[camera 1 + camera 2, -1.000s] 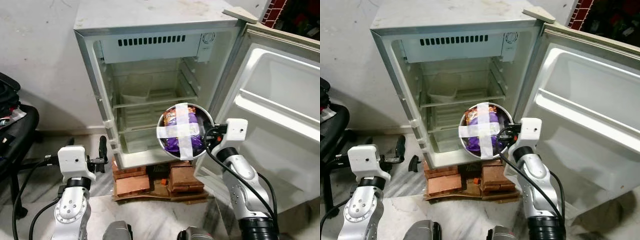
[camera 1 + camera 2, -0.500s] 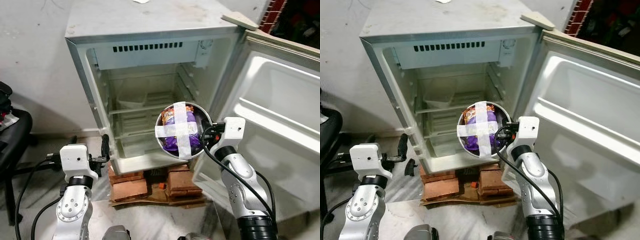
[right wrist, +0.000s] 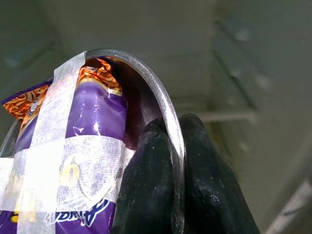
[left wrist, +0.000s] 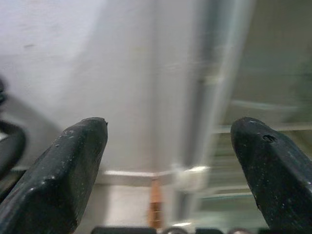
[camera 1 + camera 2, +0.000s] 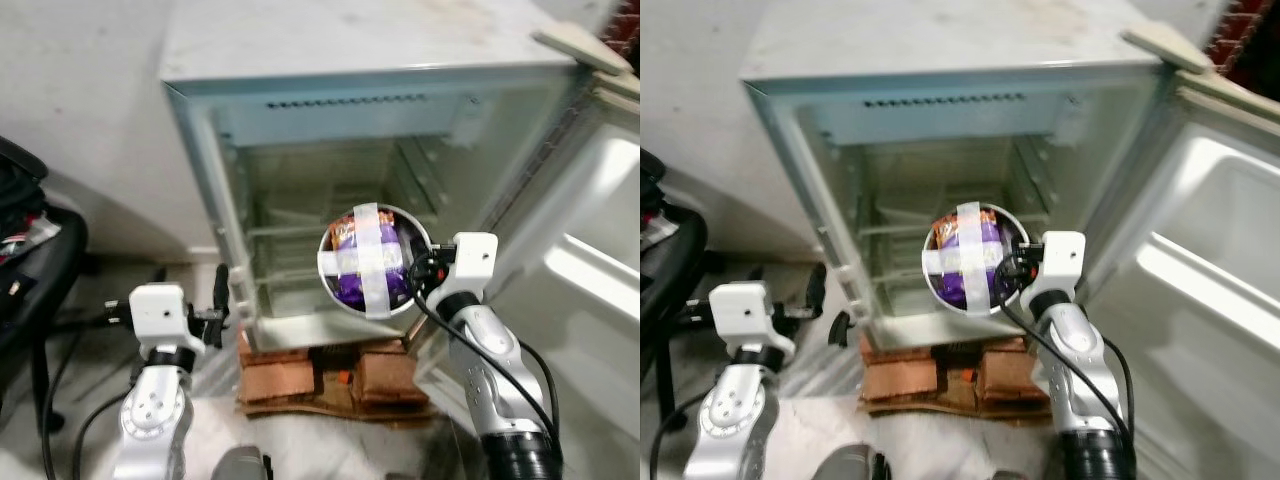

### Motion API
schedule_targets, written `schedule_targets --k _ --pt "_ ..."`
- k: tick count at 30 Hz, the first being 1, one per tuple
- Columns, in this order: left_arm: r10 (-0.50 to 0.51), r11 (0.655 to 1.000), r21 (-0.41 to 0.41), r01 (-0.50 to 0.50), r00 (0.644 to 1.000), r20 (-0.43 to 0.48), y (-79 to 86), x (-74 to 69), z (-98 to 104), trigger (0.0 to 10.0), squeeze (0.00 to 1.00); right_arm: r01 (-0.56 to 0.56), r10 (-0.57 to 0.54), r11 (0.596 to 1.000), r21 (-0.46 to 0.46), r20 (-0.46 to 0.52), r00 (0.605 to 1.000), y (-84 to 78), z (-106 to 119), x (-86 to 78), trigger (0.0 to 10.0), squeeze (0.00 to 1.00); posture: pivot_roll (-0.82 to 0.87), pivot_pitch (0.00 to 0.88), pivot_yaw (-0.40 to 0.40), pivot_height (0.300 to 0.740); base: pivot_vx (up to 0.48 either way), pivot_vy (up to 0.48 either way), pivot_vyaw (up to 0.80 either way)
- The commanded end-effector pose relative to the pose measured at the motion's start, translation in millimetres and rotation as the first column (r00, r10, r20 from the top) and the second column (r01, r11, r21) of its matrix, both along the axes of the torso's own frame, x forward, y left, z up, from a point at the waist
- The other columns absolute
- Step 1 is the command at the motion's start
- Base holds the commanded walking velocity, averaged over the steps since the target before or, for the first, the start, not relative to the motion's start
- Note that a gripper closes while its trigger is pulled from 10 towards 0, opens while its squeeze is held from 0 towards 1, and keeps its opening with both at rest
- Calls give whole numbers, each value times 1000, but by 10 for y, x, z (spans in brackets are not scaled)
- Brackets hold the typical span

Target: Restocking fridge

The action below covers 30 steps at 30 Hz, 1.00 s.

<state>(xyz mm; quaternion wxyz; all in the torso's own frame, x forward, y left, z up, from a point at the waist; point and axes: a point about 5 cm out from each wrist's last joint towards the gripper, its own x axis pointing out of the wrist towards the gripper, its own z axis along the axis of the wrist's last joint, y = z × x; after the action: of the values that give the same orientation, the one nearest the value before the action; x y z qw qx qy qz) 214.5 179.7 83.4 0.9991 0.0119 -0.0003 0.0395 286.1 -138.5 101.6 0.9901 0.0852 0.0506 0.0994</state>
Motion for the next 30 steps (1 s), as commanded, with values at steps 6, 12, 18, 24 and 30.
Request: schedule_targets --k 6,12,18,24,30 --pt "-16 1000 6 16 1000 9 -33 41 36 10000 0 12 -12 1000 2 16 1000 -30 24 -9 10000 0 106 89 -23 740 299 206 0" --pt "-14 1000 6 14 1000 1 -43 46 26 10000 0 20 -20 1000 1 19 1000 -41 31 5 10000 0 107 90 -23 740 256 0 0" --pt "-13 1000 21 13 1000 -9 -56 44 14 10000 0 48 -48 999 3 27 998 -70 47 30 10000 0 109 92 -24 740 0 0 0" --pt "-21 1000 23 21 1000 2 -62 42 24 10000 0 66 -66 998 -5 28 997 -95 48 50 10000 0 109 93 -26 740 0 -41 0" --pt "-11 1000 21 11 1000 0 -58 39 22 10000 0 71 -71 997 2 25 997 -96 46 51 10000 0 107 94 -26 740 286 -382 0"
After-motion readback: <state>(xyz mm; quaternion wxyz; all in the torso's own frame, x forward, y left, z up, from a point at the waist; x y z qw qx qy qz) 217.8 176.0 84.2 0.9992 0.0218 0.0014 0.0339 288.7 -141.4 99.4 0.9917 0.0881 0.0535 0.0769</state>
